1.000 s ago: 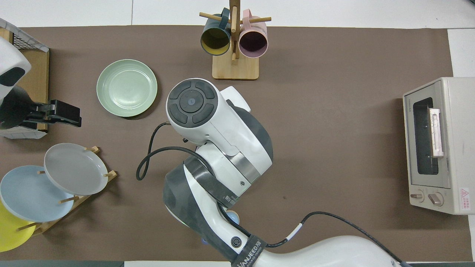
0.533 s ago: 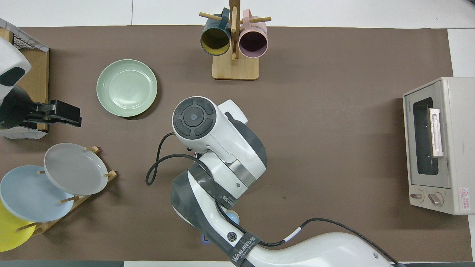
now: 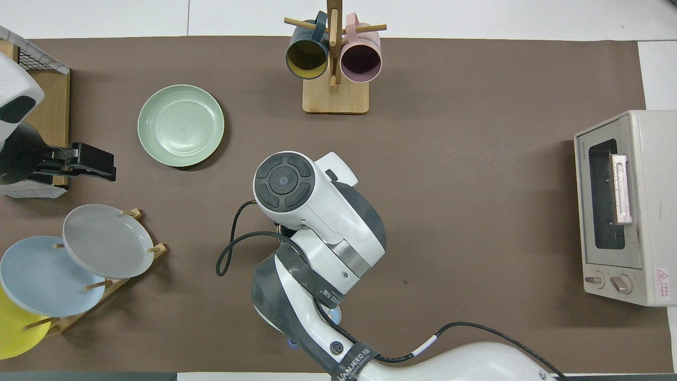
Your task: Transfer vermicelli from pot to plate
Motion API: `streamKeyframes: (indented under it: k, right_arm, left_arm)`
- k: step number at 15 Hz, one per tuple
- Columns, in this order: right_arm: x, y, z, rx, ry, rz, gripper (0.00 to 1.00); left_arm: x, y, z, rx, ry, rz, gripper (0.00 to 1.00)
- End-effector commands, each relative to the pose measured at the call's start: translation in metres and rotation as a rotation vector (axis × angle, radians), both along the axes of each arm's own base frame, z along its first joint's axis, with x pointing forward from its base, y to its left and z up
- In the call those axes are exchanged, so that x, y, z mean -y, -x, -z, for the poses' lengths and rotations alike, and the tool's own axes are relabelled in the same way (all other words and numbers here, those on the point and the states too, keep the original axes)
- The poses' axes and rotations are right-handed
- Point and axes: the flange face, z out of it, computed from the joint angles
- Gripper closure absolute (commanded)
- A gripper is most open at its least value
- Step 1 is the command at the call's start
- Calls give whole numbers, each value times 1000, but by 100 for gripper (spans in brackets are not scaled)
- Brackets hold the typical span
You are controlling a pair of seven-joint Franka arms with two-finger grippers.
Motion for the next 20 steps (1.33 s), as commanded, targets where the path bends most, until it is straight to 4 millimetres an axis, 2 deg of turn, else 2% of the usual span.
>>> streamKeyframes:
  k: [1,5,8,10,16,20]
  right_arm:
    - [2,10,-2,4,10,-29,16]
    - [4,13,-1,0,15,-31,26]
    - [5,12,-1,0,15,-33,47]
    - [4,12,-1,0,15,-34,58]
    - [4,10,-7,-6,22,-40,60]
    - [10,-3,-42,-11,28,-53,65]
  left_arm:
    - [-3,7,-4,-3,9,2,0]
    - [-4,7,-4,-5,7,2,0]
    - [-3,7,-4,-3,7,2,0]
    - [-3,6,-4,-2,7,2,0]
    - [-3,6,-5,4,8,-1,0]
    - [-3,5,-4,6,9,-1,0]
